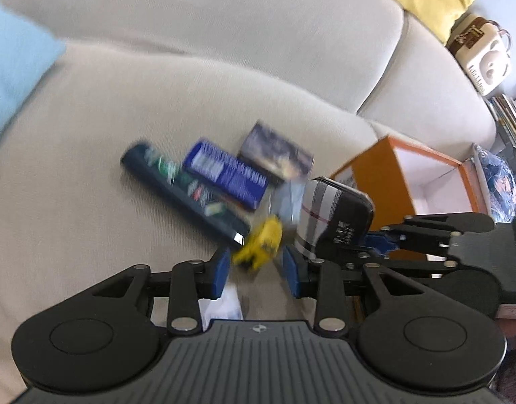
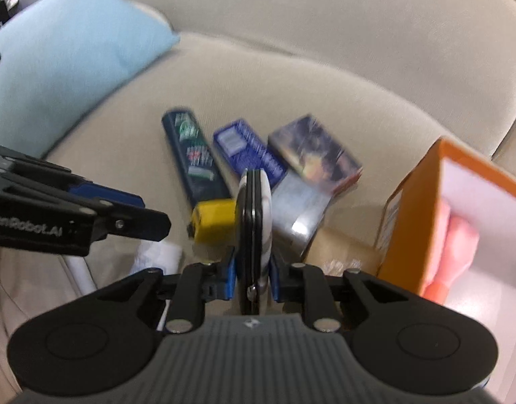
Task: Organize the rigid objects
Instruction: 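Grasp the plaid pouch upright with the right gripper and lift it, then carry the plaid pouch over the orange box with the right gripper while the left grasps the photo card box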
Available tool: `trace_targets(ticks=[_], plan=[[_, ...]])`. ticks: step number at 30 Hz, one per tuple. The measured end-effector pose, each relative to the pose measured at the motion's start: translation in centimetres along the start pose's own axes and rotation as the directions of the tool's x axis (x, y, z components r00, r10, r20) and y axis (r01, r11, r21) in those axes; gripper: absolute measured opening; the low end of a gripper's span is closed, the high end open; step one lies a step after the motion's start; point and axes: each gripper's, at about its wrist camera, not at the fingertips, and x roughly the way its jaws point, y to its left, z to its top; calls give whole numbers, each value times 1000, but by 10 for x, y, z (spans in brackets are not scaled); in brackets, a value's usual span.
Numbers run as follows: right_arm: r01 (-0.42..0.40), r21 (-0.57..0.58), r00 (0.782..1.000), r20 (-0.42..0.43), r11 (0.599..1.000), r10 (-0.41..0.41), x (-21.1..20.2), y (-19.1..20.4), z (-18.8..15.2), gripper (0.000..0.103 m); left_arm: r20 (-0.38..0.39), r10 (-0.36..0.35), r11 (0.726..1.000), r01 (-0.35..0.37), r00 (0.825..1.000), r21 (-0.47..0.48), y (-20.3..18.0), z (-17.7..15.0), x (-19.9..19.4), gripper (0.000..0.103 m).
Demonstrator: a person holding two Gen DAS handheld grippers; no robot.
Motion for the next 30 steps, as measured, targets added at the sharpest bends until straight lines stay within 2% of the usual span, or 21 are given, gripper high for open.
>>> trace_targets(ticks=[3,6,9,11,14,15,18,19,23,27,28,30], plan=[[7,19,999,46,1000,-8,-16,-10,14,19,18,1,996,-3,1000,89,-10,23,6,39],[17,32,997,74,999,-20,-25,-23,30,19,6,-23,975,21,1000,223,-20,46,22,44],[50,33,995,87,998,-53,-20,-35,47,19,-16,-23,931,28,1000,363,-32,65,43,52],[83,33,991,99,996,-86,-16,-42,54,19,-20,-22,878,29,1000,477,-39,72,55,60],[77,31,990,118,997,-80,-17,-53,64,19,-45,18,728,18,999,685,-53,77,73,64],[70,28,991,117,997,-72,-16,-57,67,19,-69,36,669,27,997,743,-57,78,80,64],[51,21,994,98,998,-53,-14,-68,77,19,-131,86,509,69,988,858,-69,79,98,65],[44,25,995,91,999,-46,-14,-71,80,19,-140,102,460,78,985,884,-73,80,103,67],[3,61,996,92,998,-9,-19,-83,83,19,-147,160,295,95,976,951,-85,80,119,69],[-38,95,994,105,995,28,-27,-94,86,19,-166,228,107,145,959,984,-97,72,136,70],[-46,104,994,108,993,35,-29,-96,86,19,-161,240,51,153,957,987,-100,69,140,73],[-58,116,993,113,992,45,-32,-101,87,19,-155,257,-25,167,954,986,-106,64,146,78]])
